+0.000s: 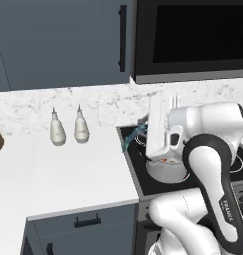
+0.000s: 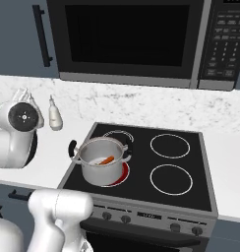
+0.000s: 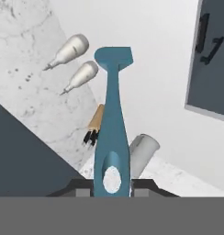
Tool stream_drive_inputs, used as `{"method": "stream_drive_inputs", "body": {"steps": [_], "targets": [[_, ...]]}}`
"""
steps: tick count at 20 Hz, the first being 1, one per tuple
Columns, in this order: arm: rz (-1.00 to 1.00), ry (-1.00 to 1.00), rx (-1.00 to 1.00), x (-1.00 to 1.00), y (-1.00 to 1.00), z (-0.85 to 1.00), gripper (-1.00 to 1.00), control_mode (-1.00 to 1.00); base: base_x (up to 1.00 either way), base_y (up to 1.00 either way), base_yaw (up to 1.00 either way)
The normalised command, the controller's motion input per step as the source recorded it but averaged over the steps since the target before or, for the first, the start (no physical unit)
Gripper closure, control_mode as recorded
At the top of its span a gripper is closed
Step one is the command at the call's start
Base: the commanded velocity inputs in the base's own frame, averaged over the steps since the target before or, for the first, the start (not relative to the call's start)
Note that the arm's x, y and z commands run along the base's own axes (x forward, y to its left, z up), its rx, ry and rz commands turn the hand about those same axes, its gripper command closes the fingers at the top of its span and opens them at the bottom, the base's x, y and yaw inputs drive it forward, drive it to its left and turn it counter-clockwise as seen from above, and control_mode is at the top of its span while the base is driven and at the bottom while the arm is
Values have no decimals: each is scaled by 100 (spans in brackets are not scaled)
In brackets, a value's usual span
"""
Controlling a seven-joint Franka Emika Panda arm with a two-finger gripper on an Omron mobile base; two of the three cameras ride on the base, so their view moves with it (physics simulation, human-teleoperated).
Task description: Put the onion and carrot in the pot. Retrieve the spatula and lightly stir the vegetables in the pot.
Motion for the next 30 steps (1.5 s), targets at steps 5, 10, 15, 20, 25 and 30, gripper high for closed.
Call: {"method": "stream_drive_inputs", "body": {"steps": [5, 10, 15, 20, 25, 30], "targets": [[-35, 27, 49, 0, -100, 83, 100, -100, 0, 0, 0], [-39, 38, 38, 0, -100, 37, 100, -100, 0, 0, 0], [-37, 43, 28, 0, -96, -7, 100, -100, 0, 0, 0], [-20, 32, 27, 0, -50, -36, 100, -100, 0, 0, 0], [-14, 22, 24, 1, -2, -24, 100, -100, 0, 0, 0], [-11, 13, 15, 15, 4, -21, 100, -100, 0, 0, 0]]}}
